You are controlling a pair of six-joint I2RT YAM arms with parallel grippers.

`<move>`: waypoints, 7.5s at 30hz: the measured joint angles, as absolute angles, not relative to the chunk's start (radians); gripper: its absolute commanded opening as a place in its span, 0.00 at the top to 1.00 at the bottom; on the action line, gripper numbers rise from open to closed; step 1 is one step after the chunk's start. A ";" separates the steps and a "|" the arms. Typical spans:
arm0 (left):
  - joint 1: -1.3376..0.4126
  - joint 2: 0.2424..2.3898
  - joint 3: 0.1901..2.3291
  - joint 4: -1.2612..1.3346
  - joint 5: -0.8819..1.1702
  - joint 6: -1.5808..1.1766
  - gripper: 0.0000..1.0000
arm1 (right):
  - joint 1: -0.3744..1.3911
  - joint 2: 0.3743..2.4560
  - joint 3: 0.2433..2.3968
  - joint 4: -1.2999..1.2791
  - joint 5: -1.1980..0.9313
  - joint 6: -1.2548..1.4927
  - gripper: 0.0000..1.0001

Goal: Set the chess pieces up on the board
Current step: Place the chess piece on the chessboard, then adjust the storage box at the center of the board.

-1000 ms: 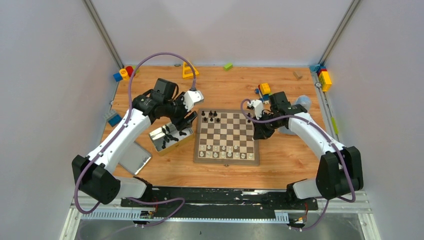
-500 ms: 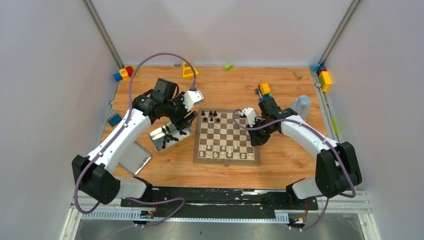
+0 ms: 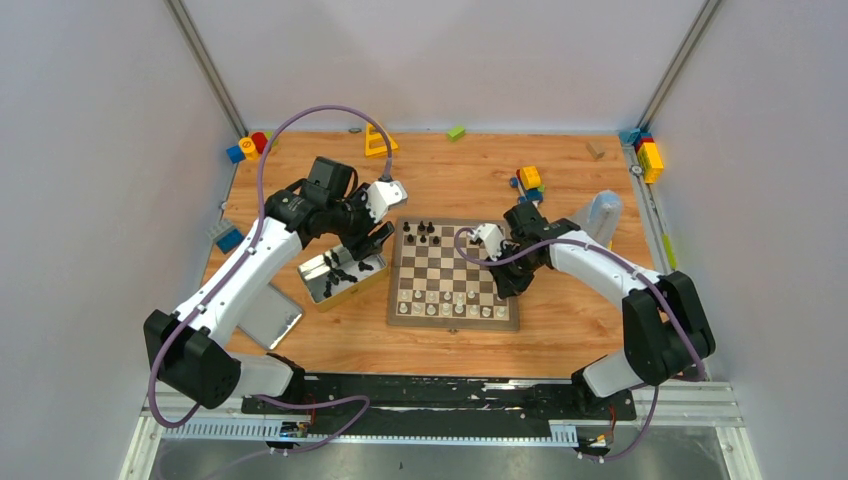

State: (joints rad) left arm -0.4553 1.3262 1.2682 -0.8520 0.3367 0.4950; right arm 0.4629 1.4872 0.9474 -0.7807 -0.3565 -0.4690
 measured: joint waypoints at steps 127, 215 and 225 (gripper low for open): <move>-0.362 1.612 1.116 -0.636 -0.090 0.385 0.42 | 0.429 1.379 0.978 -0.645 -0.308 -0.465 0.68; -0.345 1.705 1.096 -0.537 0.177 0.148 0.58 | 0.428 1.393 0.935 -0.627 -0.323 -0.465 0.68; -0.345 1.711 1.036 -0.437 0.110 0.056 0.58 | 0.428 1.407 0.929 -0.623 -0.324 -0.465 0.68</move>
